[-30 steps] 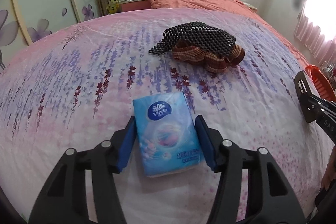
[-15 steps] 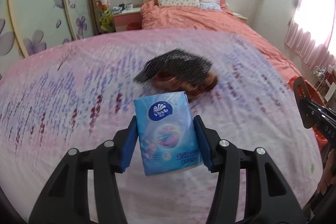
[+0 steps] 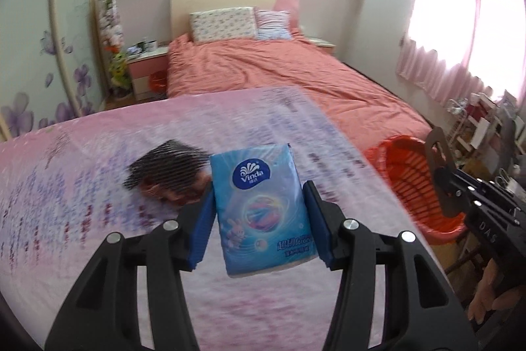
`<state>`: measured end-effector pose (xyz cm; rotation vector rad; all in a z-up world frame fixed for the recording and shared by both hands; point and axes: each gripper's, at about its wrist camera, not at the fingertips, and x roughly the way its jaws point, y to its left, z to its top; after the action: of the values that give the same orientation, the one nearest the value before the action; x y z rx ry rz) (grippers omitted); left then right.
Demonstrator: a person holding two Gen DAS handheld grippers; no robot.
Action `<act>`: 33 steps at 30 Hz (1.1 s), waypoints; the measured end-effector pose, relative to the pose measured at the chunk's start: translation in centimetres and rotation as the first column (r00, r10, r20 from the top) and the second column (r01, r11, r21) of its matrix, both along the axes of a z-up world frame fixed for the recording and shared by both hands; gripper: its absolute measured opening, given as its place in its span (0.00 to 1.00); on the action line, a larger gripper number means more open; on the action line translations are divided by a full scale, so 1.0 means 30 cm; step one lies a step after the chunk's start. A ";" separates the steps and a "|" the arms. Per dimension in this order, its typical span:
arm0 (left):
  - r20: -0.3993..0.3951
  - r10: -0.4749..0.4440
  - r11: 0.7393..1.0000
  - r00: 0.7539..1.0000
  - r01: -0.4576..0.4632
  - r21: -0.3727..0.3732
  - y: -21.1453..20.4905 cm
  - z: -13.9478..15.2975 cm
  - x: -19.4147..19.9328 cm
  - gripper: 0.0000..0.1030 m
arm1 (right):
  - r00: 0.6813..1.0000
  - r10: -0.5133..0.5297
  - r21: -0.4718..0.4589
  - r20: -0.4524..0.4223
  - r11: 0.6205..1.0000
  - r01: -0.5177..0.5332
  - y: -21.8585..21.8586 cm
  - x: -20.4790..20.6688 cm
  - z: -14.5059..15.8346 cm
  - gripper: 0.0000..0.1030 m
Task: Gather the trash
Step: 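Carry the tissue pack and hair clip over the basket and open both tools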
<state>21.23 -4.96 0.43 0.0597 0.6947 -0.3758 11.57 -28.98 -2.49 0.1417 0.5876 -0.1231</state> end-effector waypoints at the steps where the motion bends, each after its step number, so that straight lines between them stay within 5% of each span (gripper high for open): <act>1: 0.002 -0.017 1.000 1.000 0.017 -0.005 -0.028 0.006 -0.004 0.50 | 1.000 -0.012 0.002 0.007 1.000 0.012 -0.019 -0.009 0.004 0.14; 20: -0.013 -0.314 0.948 0.949 0.313 -0.054 -0.631 -0.018 -0.011 0.50 | 0.976 -0.216 0.089 0.014 0.973 0.214 -0.451 -0.075 -0.036 0.14; 29: -0.052 -0.376 0.926 0.925 0.373 -0.050 -0.843 -0.085 0.058 0.55 | 0.971 -0.241 0.150 -0.003 0.960 0.239 -0.576 -0.026 -0.083 0.15; 31: -0.064 -0.369 0.929 0.927 0.367 -0.044 -0.855 -0.101 0.078 0.66 | 0.969 -0.246 0.158 -0.014 0.957 0.245 -0.592 -0.015 -0.097 0.22; 33: -0.075 -0.351 0.936 0.933 0.350 -0.034 -0.854 -0.122 0.100 0.66 | 0.966 -0.256 0.162 -0.024 0.953 0.256 -0.595 -0.011 -0.113 0.40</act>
<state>24.23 -30.57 -3.23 0.1517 0.7607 -0.7320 11.23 -46.85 -5.87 0.3786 0.5801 -0.3272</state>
